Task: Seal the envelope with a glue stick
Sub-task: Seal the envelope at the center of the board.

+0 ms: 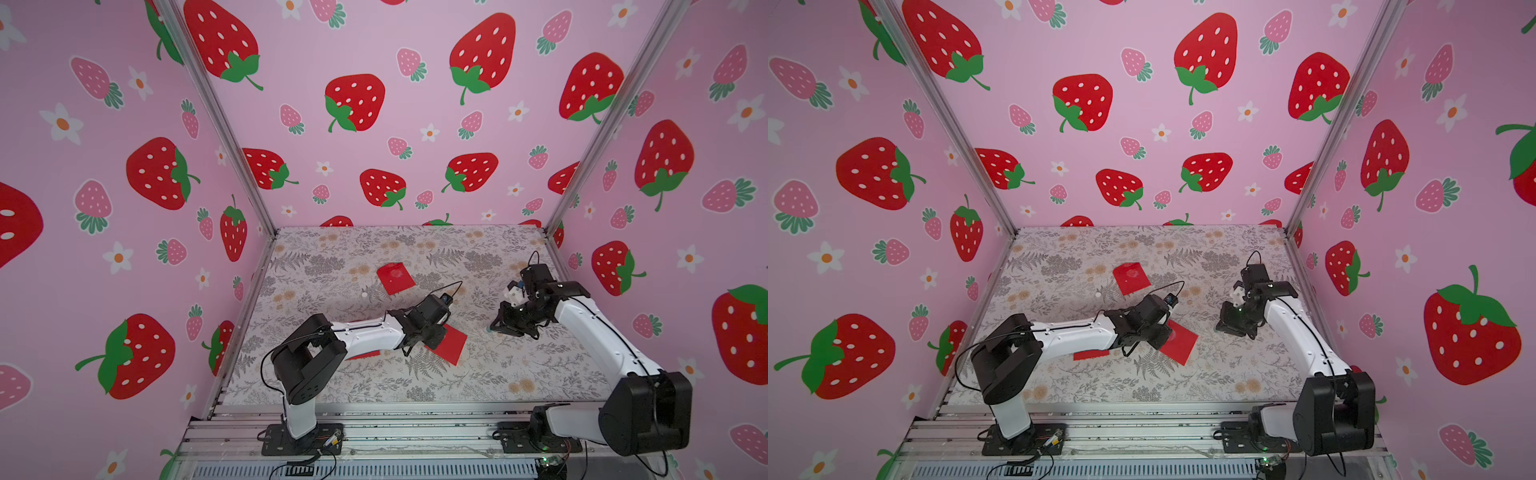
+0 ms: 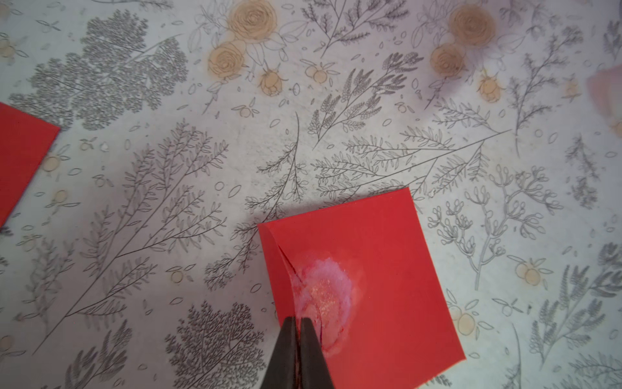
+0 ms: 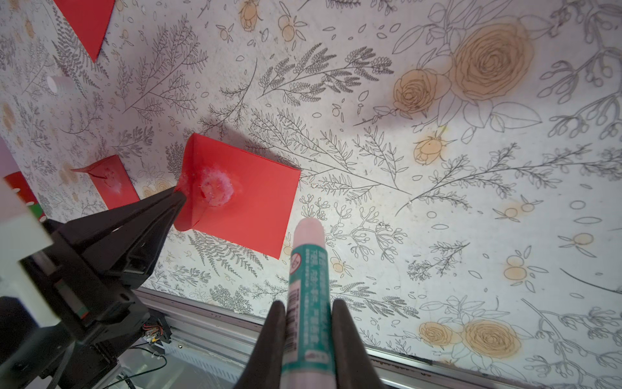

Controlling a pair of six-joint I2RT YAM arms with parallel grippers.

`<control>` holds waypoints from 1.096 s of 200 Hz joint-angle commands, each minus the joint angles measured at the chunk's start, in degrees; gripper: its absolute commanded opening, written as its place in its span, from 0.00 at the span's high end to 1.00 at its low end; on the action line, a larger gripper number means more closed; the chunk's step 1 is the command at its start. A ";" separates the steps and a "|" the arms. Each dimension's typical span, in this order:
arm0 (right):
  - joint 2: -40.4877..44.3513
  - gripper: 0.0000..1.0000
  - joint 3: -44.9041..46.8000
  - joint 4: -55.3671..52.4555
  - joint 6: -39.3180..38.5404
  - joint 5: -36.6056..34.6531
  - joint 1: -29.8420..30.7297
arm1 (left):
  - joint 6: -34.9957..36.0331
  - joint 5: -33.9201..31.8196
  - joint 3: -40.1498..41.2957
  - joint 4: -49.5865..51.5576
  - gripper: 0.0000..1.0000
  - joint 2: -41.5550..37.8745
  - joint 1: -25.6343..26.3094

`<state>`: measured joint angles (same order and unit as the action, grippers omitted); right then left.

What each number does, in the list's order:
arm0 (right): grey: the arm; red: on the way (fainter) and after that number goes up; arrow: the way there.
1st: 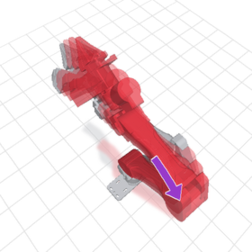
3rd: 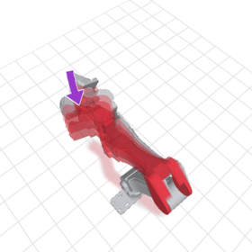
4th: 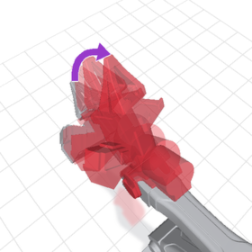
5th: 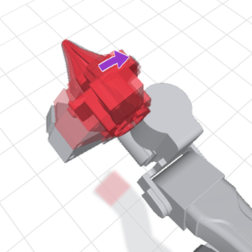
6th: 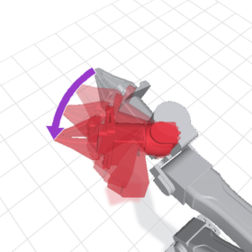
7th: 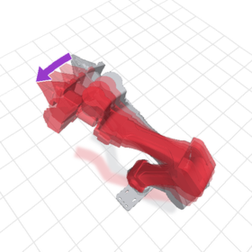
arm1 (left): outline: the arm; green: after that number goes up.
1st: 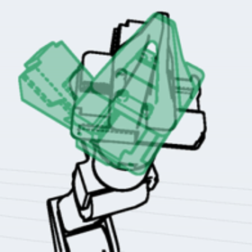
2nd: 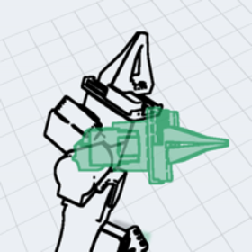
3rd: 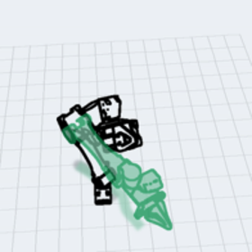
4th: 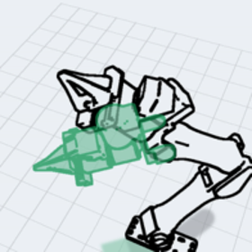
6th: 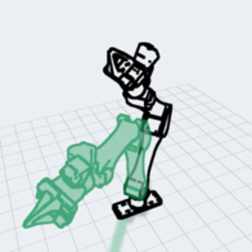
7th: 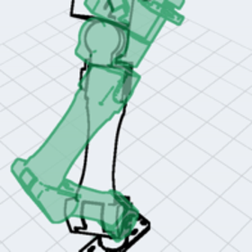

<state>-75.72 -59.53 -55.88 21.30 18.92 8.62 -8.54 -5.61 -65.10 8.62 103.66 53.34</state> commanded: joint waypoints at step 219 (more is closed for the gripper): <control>-2.16 1.00 0.11 -0.85 -1.00 0.35 1.31 | -2.27 5.25 -0.83 1.22 0.93 6.99 -1.12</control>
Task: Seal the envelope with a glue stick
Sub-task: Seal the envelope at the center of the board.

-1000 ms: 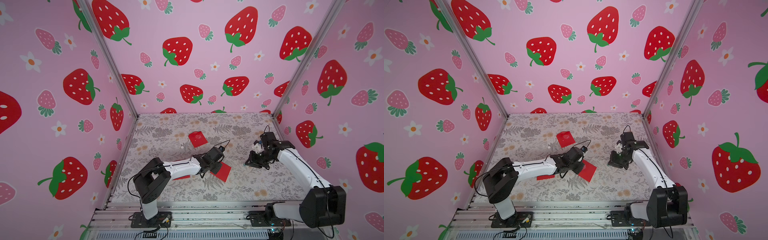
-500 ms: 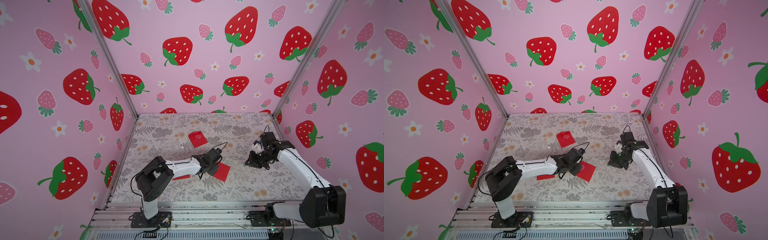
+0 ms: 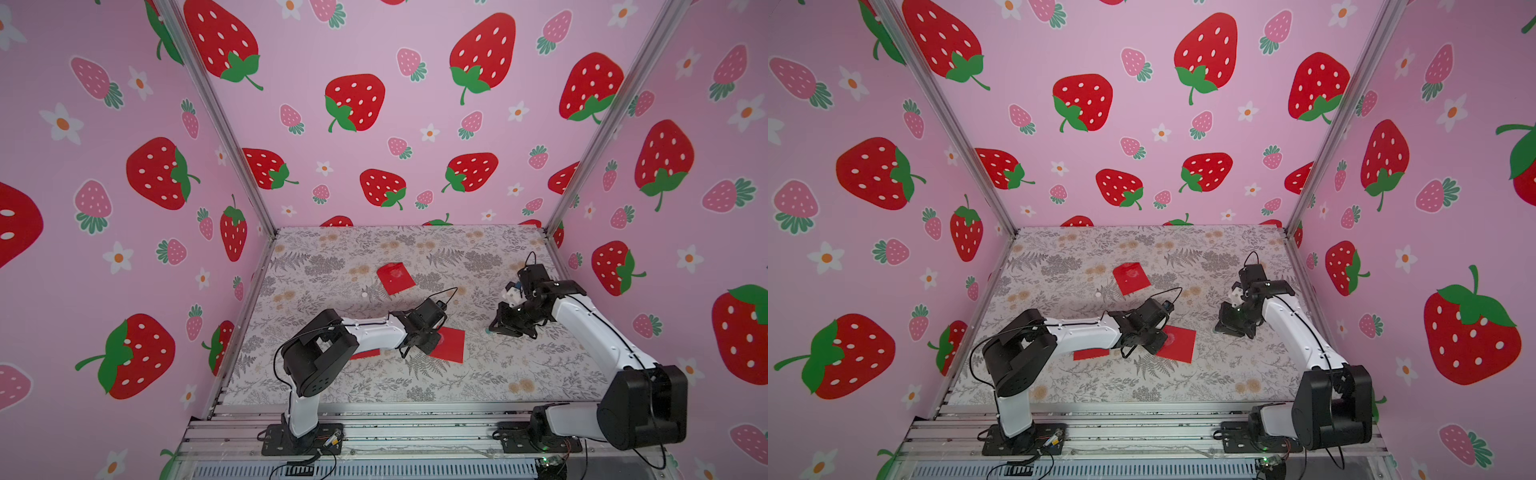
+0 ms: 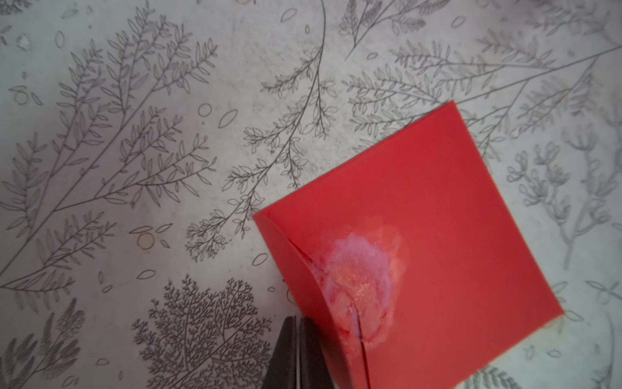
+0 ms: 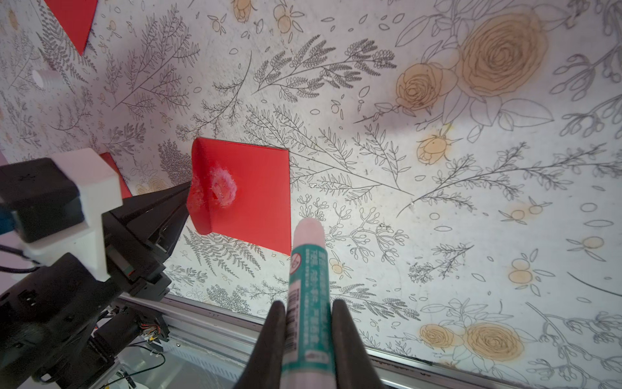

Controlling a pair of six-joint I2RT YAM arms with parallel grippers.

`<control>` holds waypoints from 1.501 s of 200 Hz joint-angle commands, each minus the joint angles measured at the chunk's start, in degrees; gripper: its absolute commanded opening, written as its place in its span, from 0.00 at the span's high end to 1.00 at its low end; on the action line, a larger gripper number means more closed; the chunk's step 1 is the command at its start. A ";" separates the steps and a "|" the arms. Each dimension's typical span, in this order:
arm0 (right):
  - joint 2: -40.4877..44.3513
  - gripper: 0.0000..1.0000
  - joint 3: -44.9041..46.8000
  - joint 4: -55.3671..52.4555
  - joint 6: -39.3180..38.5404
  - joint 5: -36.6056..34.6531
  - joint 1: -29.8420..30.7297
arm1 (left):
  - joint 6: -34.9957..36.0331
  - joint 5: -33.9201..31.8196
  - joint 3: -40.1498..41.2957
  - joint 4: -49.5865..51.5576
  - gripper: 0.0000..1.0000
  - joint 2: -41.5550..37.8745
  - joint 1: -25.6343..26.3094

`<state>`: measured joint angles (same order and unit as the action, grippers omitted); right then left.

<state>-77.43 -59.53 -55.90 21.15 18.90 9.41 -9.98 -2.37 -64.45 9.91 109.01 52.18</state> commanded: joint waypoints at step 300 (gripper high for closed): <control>-0.53 1.00 0.12 -0.99 -0.84 -0.01 1.23 | -3.01 2.73 -3.31 1.97 0.87 -3.05 2.42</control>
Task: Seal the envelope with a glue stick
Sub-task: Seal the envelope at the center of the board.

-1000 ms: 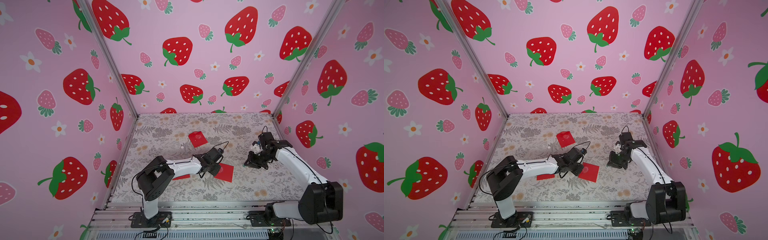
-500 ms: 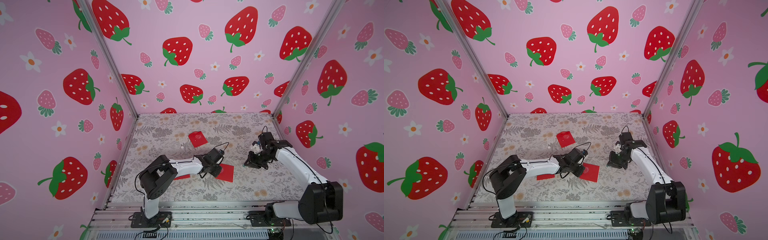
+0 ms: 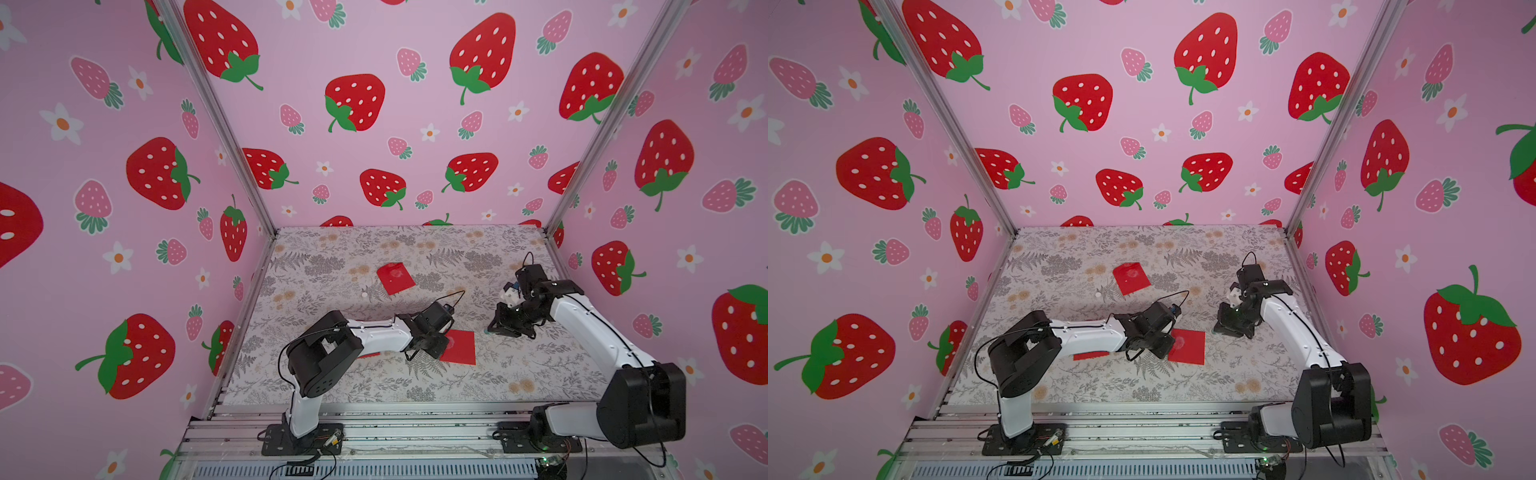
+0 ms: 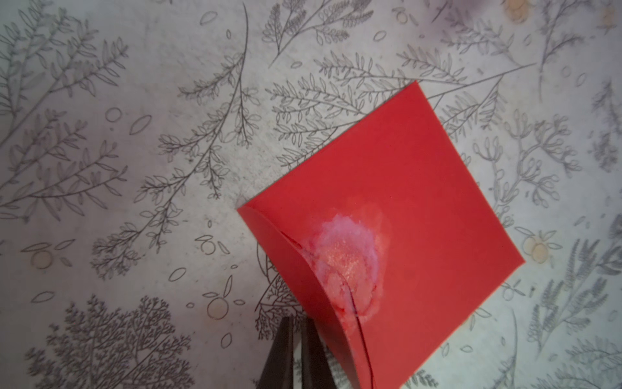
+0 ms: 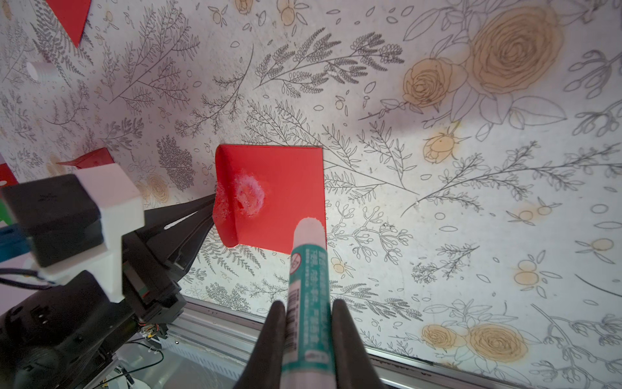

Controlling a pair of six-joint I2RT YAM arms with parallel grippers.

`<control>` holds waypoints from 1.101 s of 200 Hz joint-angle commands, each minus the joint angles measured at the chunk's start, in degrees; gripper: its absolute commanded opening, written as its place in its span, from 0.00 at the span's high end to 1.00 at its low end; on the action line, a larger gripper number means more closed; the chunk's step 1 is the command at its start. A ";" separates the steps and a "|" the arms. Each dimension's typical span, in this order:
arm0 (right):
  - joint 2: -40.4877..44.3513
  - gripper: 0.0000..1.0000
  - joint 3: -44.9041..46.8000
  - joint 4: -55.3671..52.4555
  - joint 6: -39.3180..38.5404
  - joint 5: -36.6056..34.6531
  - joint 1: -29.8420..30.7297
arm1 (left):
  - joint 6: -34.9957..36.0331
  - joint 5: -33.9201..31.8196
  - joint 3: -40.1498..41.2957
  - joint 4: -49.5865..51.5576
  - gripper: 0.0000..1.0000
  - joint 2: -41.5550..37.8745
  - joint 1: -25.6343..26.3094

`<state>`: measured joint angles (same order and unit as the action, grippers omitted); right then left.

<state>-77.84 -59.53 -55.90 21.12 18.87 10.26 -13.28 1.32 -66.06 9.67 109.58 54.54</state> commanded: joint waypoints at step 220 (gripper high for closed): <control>0.24 1.00 0.20 -0.97 -0.91 0.11 0.54 | -3.89 7.34 -5.53 -1.61 0.88 3.06 0.12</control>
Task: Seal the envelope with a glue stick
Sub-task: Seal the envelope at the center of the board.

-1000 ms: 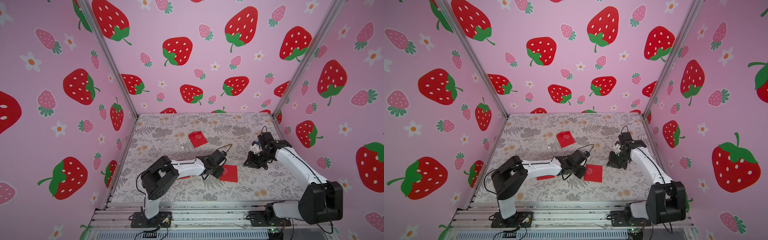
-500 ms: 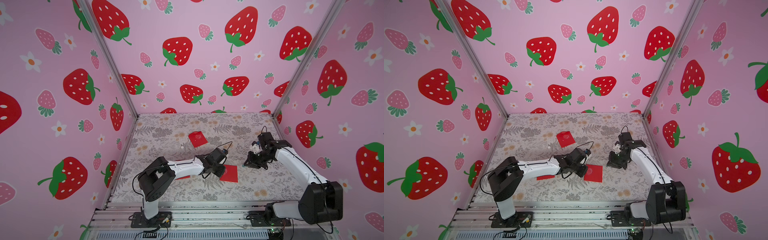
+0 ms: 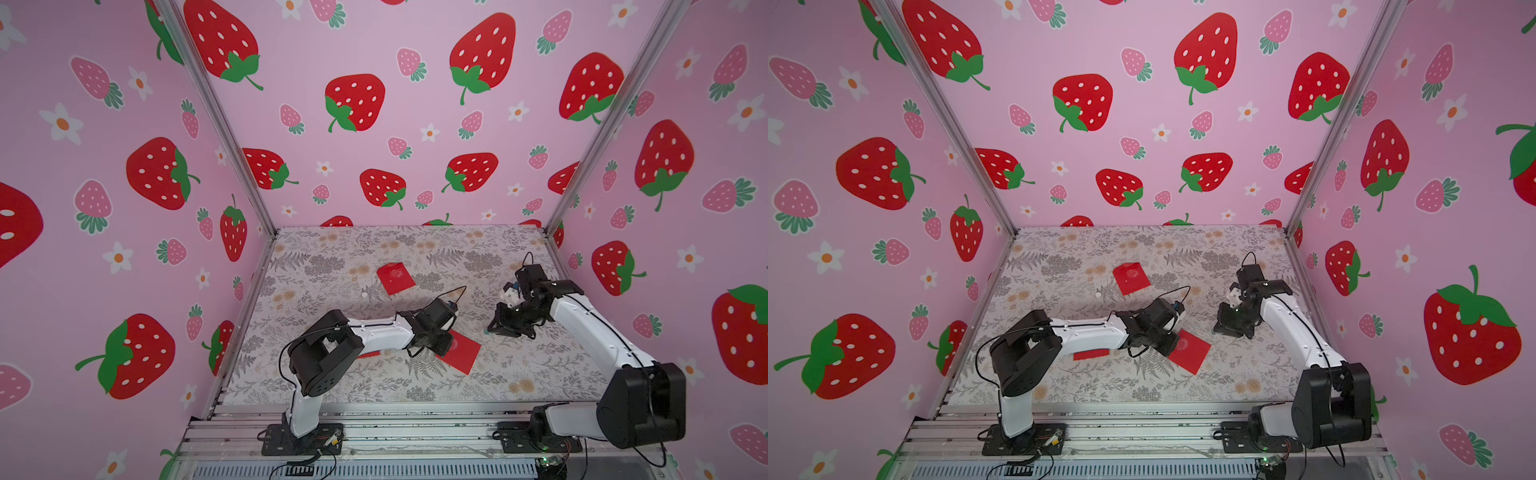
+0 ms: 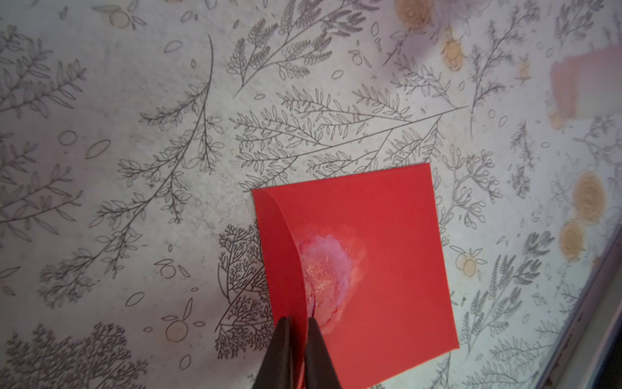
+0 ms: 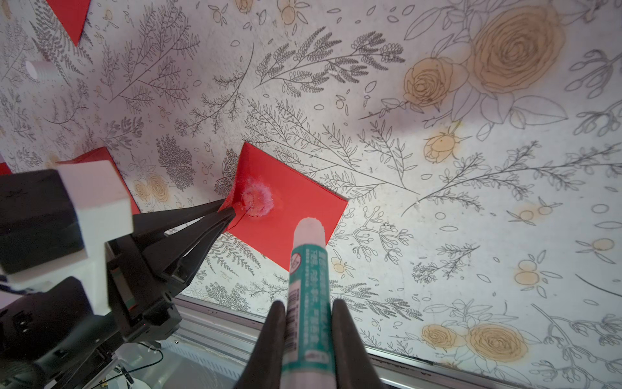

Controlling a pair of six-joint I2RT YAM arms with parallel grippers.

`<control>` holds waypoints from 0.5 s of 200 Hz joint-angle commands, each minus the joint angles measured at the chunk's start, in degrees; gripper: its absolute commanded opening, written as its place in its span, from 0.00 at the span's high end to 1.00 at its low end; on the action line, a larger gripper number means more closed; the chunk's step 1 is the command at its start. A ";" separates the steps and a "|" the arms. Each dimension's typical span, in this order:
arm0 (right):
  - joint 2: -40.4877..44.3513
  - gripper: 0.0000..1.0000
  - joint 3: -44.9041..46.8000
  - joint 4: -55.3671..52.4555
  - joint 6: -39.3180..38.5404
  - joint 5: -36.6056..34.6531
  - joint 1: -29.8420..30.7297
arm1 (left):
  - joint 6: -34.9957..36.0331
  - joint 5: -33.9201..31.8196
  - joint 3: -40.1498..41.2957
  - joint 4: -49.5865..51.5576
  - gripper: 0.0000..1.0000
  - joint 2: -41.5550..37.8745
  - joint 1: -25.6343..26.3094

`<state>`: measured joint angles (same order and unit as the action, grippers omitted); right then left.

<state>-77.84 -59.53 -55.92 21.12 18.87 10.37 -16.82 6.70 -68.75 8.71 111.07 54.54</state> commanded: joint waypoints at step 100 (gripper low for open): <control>0.11 1.00 0.20 -1.09 -0.90 0.13 0.63 | 1.98 -2.31 -3.72 2.89 0.83 -2.13 0.30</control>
<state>-77.84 -59.53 -55.92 21.12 18.87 10.63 -16.08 5.43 -70.37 9.91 109.49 54.65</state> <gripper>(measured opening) 0.208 0.177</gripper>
